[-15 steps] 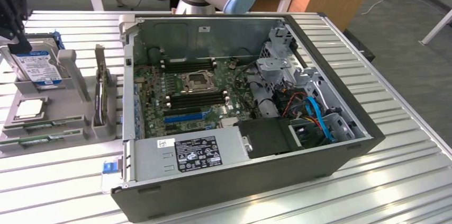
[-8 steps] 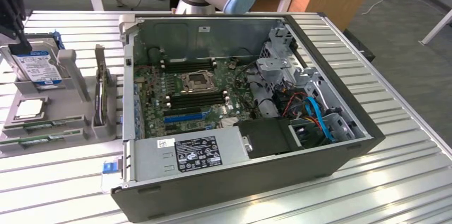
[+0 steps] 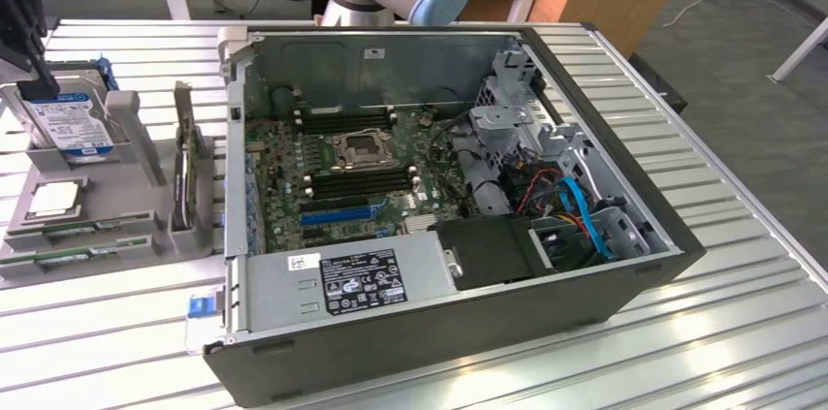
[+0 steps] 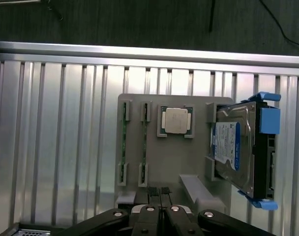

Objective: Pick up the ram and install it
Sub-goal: 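Pick up the ram and move it above insertion slot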

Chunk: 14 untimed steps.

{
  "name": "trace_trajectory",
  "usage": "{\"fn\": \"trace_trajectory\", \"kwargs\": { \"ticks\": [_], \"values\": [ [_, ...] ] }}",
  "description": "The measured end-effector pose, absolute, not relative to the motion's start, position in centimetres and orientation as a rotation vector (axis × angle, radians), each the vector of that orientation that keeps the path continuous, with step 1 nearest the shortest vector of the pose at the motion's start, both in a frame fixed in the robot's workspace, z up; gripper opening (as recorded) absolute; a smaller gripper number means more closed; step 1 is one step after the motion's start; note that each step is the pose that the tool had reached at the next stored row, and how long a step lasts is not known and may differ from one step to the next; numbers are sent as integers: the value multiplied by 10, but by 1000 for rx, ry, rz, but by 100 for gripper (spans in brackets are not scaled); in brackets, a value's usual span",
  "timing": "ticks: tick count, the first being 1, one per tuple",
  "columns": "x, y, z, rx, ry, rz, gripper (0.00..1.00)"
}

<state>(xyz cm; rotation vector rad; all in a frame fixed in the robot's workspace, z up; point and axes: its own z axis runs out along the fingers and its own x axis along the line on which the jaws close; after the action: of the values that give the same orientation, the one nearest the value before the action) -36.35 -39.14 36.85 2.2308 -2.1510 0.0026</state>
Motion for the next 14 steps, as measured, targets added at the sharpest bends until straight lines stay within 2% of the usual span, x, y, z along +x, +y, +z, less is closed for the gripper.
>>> {"fn": "trace_trajectory", "kwargs": {
  "ticks": [10,14],
  "values": [
    [-364,-391,369,2233,-2151,3,10],
    [-364,-391,369,2243,-2161,-12,10]
  ]
}}
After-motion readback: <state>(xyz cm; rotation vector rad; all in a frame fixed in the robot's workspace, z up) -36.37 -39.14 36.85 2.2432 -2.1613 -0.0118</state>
